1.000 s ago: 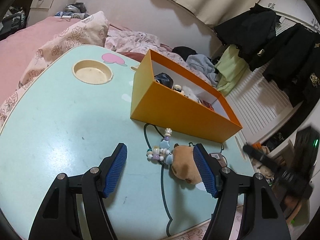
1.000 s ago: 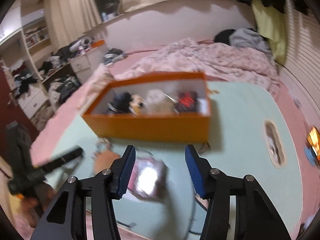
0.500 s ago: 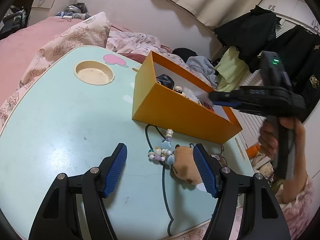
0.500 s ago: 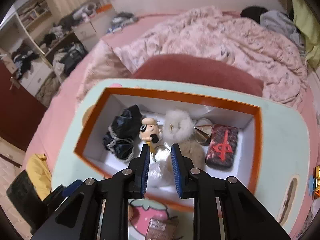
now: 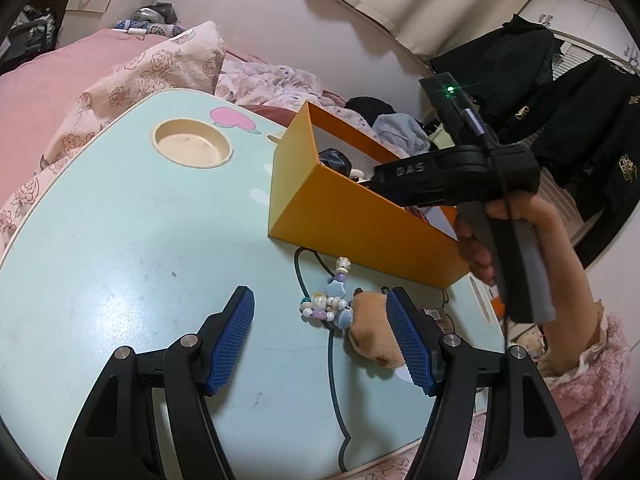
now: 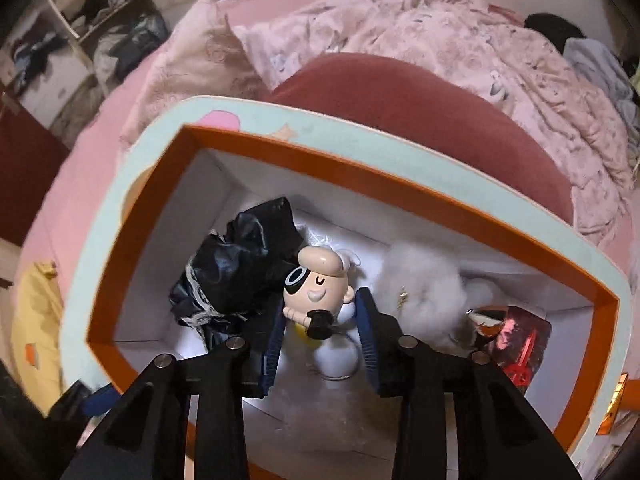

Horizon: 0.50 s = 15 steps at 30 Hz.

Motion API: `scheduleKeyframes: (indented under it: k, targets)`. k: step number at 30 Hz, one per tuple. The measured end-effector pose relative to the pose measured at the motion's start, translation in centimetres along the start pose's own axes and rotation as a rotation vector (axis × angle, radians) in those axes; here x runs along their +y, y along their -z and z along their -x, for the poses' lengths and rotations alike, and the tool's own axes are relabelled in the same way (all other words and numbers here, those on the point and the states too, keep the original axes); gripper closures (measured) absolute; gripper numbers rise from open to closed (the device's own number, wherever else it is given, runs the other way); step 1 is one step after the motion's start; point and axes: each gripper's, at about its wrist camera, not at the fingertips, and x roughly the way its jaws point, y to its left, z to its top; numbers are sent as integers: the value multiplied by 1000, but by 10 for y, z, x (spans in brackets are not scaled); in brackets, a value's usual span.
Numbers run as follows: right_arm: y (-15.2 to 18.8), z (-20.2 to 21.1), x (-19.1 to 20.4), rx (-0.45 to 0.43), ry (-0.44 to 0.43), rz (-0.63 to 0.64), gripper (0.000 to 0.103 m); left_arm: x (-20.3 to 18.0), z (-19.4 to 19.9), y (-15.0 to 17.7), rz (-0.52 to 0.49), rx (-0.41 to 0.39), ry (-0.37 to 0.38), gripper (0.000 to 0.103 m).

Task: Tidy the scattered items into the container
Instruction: 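Grasp the cartoon figure keychain in the box with the right gripper, then lift the cartoon figure out and set it on the table, open right gripper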

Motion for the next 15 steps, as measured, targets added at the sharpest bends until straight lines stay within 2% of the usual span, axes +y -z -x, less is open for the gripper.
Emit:
scheduleKeyframes:
  k: [3,8,12,15]
  targets:
    - [2,3,1,-20,6,-3,71,1,0,0,3,0,2,34]
    - [22,49,-10,-176,-124,-75,71,1,-1,0,5,3,0,34]
    - [64,111,-15,-322,-171,-81,71,0,-1,1,2,5,-2,34]
    - [106,139,-17,-379,-166,-75,71,-1,-2,1,2,8,-3,34]
